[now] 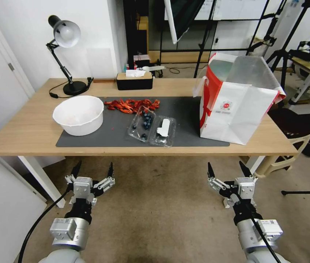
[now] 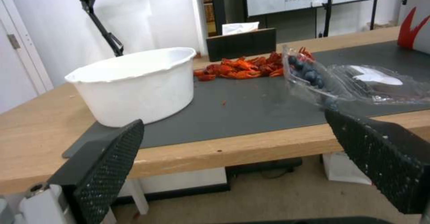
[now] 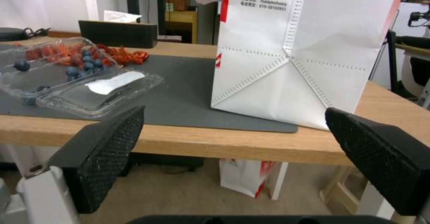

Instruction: Close the takeout container lid, then place the container into the takeout bag.

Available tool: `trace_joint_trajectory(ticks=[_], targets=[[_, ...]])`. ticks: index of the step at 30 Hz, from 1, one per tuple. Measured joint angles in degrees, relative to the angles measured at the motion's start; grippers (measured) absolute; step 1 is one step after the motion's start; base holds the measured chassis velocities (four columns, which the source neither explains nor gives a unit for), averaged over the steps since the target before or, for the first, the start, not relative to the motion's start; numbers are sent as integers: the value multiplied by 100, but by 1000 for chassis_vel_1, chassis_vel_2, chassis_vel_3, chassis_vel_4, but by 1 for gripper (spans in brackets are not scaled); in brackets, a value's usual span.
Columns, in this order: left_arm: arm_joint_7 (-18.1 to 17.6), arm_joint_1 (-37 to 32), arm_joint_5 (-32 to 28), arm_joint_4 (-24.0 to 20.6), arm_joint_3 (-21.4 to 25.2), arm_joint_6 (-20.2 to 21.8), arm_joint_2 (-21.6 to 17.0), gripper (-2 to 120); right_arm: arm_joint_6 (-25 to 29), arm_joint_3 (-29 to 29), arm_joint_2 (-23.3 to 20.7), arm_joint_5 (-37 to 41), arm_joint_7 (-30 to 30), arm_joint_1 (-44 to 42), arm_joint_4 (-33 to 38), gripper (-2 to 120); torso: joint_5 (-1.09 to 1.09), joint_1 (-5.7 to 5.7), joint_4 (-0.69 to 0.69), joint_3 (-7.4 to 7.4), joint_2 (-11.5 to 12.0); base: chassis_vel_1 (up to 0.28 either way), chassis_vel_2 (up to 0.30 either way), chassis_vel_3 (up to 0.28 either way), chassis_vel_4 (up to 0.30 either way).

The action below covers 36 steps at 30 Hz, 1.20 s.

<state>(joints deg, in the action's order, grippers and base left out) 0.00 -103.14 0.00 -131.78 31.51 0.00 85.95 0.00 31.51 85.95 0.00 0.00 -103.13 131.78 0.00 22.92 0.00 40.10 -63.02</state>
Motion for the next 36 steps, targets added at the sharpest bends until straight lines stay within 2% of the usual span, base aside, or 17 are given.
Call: trace_joint_trajectory(ticks=[14, 17, 19, 20, 21, 22, 23, 27, 36], targets=[[-45, 2, -4, 2, -42, -8, 15, 100, 21, -43, 5, -33, -45, 25, -50, 100, 0, 0, 0, 0, 0, 0, 0, 0, 0], [-256, 14, -30, 54, -205, -75, 83, 100, 147, -205, 46, -215, -238, 129, -293, 100, -4, 0, -2, 0, -1, 0, 0, 0, 0], [-756, 42, -99, 189, -614, -243, 263, 100, 422, -651, 159, -637, -729, 370, -871, 100, 6, 0, 3, 0, 0, 0, 0, 0, 0], [-1036, 59, -138, 260, -838, -337, 363, 100, 507, -722, 189, -725, -833, 450, -984, 100, 3, 0, 2, 0, 0, 0, 0, 0, 0], [-1036, 59, -138, 260, -838, -337, 363, 100, 507, -722, 189, -725, -833, 450, -984, 100, 3, 0, 2, 0, 0, 0, 0, 0, 0], [-1271, 75, -188, 323, -1048, -435, 452, 100, 552, -747, 204, -756, -874, 488, -1014, 100, -5, 0, 2, 0, 0, 0, 0, 0, 0], [-1335, 92, -234, 340, -1127, -516, 480, 100, 566, -755, 210, -769, -887, 495, -1020, 100, -2, 0, 0, 0, 0, 0, 0, 0, 0], [-1357, 119, -301, 366, -1178, -651, 490, 100, 614, -755, 228, -784, -905, 498, -1015, 100, 0, 0, 0, 0, 0, 0, 0, 0, 0], [-1231, 156, -342, 478, -1152, -672, 460, 100, 641, -661, 205, -741, -889, 548, -938, 100, 0, 0, 0, 0, 0, 0, 0, 0, 0]])
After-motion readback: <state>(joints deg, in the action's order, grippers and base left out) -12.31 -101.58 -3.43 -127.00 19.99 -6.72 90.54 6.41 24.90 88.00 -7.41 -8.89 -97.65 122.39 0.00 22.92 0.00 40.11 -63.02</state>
